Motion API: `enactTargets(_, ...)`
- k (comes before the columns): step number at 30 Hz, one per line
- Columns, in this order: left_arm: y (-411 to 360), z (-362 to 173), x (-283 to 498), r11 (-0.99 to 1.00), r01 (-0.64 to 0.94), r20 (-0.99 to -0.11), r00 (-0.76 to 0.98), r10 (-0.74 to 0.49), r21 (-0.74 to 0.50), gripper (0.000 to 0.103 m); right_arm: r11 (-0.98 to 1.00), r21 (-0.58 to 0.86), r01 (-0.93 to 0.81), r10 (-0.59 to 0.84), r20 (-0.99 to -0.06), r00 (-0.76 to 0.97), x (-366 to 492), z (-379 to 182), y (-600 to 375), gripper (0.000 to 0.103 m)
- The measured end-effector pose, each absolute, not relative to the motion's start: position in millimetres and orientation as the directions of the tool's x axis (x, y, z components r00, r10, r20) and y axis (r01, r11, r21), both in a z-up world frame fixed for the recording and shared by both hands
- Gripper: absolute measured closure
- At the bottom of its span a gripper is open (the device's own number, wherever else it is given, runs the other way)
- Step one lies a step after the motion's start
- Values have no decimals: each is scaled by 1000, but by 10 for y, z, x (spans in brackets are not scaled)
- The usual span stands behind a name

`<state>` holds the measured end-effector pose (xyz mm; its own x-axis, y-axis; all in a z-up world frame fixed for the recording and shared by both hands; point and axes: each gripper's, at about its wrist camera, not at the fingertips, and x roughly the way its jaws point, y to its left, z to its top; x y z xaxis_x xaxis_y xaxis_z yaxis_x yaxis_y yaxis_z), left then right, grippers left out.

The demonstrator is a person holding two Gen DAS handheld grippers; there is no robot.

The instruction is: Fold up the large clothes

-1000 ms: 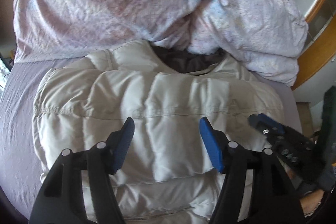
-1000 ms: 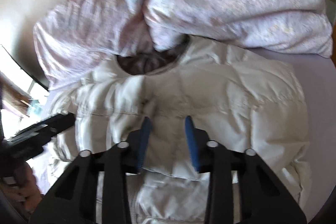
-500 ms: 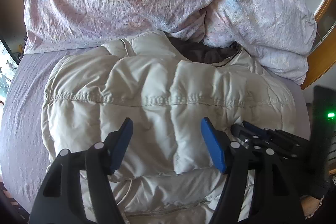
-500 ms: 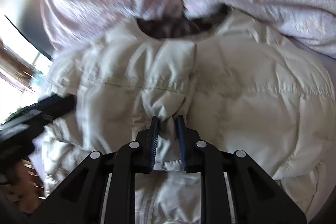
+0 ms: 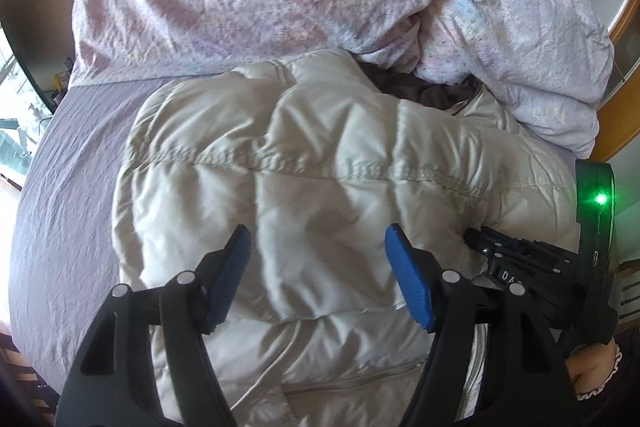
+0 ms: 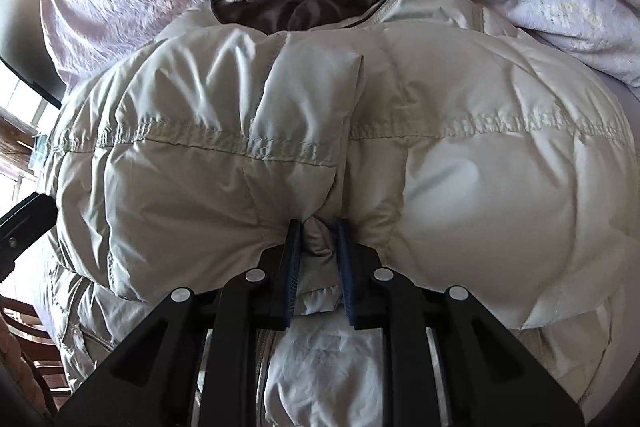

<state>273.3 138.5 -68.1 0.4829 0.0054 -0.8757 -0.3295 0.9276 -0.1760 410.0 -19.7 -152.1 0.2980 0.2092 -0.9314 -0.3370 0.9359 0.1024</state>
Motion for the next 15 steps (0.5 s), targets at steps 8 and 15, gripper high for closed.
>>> enactTargets(8,1572,-684,2486,917,-363,-875,483,35,-164,29,944,106,-314,204,-932,300,4083,-1547,-180,84)
enactTargets(15,1705,-681,2215,918,-380,-874,477,91,-112,19,943,176,-283,257,-926,278,4045,-1358,-534,48)
